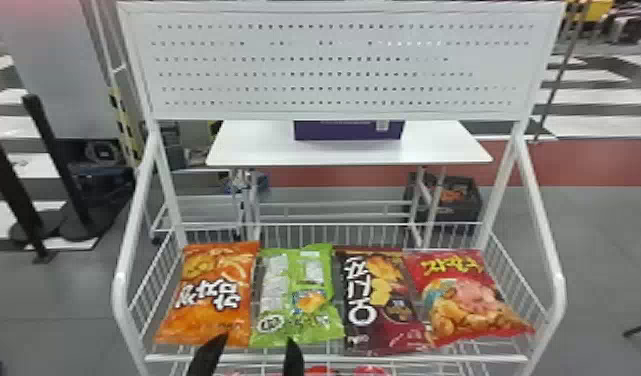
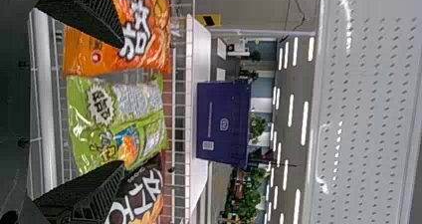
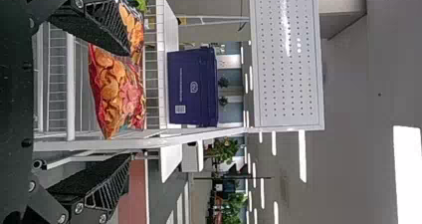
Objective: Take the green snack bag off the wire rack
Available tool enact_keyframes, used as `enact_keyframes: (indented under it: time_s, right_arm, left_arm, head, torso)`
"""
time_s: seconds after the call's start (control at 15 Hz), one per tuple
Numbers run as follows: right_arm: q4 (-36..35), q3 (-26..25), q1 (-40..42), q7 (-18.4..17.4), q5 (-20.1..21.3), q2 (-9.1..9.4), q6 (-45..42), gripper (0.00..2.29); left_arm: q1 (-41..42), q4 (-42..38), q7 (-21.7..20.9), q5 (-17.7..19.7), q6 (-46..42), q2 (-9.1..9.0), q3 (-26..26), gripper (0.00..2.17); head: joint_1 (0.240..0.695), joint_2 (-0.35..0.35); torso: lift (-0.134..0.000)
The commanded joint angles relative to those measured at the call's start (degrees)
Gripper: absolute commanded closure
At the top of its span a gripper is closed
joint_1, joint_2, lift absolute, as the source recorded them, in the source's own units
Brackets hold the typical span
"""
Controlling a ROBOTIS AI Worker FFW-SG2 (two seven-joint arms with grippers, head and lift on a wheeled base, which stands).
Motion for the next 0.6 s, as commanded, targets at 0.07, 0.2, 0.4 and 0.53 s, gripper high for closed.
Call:
enact_keyframes:
  time_s: [0.07,0.2,0.4,0.53]
  right_arm:
    - [0.50,0.37,-0.48,0.00,0.17,0.14,0.08,0.17]
    - [0.85,0.37,-0.83,0.00,0.17,0.23,0.08,0.17]
    - [1.21,0.55,-1.19,0.00,0.17,0.23,0.43,0.17]
    - [1.21,0.55,-1.27,0.00,0.17,0.14,0.43,0.17]
  left_arm:
    - [-9.80,9.87,0.01,0.10,1.76,-4.95,-3.52,0.05]
    - [-13.93,14.97,-0.08,0.10,2.99,-6.62,-5.01,0.05]
    - [-17.36,20.59,-0.61,0.10,2.99,-8.64,-5.36,0.05]
    - [-19.20,23.67,-0.52,0.10,3.17,-9.16,-5.72,0.05]
  head:
    - [0.499,0.000]
    - [0.499,0.000]
    - [0.499,0.000]
    - [0.499,0.000]
  torso:
    - [0.000]
    - [0.000]
    - [0.000]
    - [0.000]
